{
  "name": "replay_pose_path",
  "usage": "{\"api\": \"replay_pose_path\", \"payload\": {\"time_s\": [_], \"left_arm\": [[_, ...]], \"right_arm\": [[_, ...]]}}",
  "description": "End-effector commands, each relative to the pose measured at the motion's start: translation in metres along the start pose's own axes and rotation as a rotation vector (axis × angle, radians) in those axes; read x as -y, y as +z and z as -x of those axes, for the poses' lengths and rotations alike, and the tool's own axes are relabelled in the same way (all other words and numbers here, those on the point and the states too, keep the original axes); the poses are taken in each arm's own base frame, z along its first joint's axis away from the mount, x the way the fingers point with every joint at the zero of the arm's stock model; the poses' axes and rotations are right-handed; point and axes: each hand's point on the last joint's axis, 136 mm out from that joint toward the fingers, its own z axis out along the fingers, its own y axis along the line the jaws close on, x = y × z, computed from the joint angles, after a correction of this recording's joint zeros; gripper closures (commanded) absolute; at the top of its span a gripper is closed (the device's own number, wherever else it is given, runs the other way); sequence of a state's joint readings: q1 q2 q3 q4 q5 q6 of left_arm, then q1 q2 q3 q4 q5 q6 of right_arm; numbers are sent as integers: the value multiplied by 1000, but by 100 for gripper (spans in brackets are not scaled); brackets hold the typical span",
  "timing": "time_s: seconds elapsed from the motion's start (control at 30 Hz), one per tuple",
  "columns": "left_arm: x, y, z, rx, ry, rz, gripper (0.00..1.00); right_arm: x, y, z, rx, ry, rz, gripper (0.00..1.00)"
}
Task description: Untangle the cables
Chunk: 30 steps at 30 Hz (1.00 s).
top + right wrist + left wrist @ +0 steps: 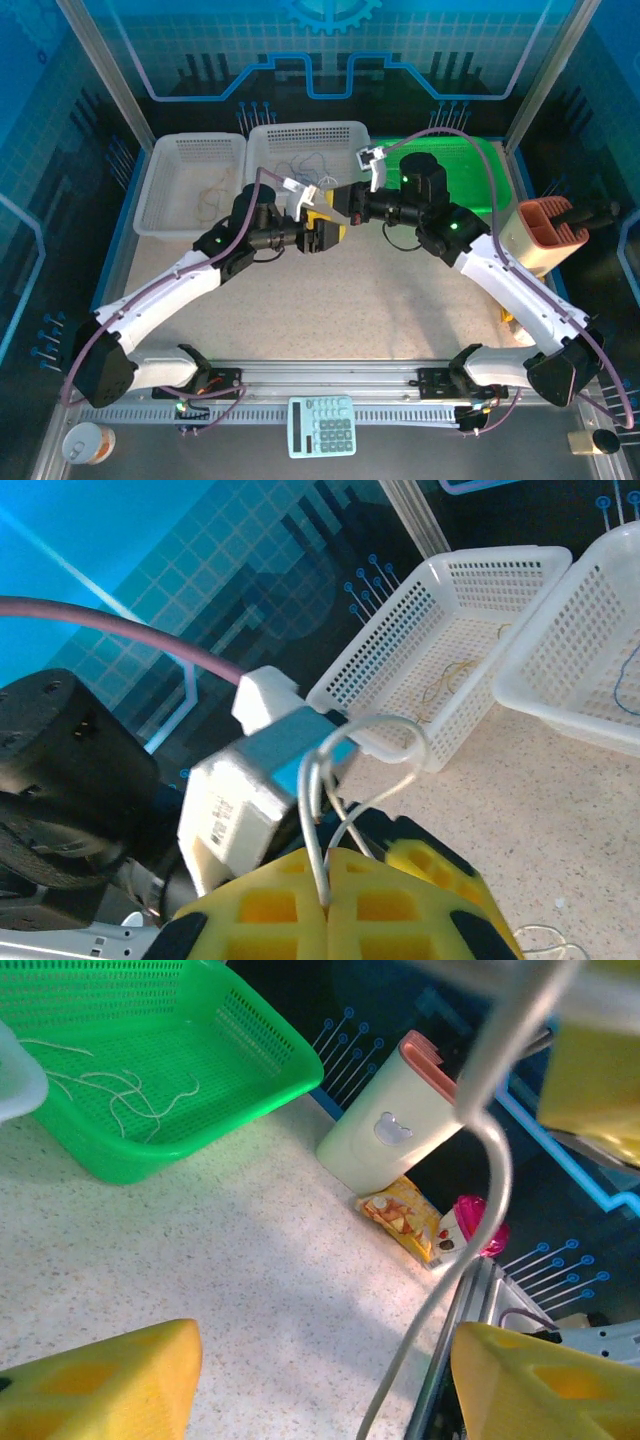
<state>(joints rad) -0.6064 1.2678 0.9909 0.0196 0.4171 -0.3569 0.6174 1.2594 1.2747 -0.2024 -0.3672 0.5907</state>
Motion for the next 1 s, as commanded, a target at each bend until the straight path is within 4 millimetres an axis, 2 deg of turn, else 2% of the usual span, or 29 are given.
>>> {"api": "replay_pose_path", "payload": {"time_s": [0.0,0.07,0.1,0.17,0.47,0.7,0.83,0.97], "left_arm": [[8,5,7,28,37,-42,59],[5,6,3,29,27,-40,74],[1,7,0,29,19,-35,78],[-3,8,-6,26,10,-28,80],[-30,15,-45,-22,-53,18,73],[-43,19,-65,-51,-84,40,73],[-49,21,-75,-71,-101,49,73],[-57,22,-86,-92,-123,61,68]], "right_arm": [[-18,-6,19,48,-48,23,100],[-21,-11,25,67,-58,18,100],[-23,-14,29,79,-64,15,100],[-26,-22,38,108,-72,10,100],[-33,-66,94,279,-69,21,100],[-31,-83,112,338,-71,1,100],[-22,-91,119,366,-54,-18,100],[-12,-103,129,409,-36,-41,100]]}}
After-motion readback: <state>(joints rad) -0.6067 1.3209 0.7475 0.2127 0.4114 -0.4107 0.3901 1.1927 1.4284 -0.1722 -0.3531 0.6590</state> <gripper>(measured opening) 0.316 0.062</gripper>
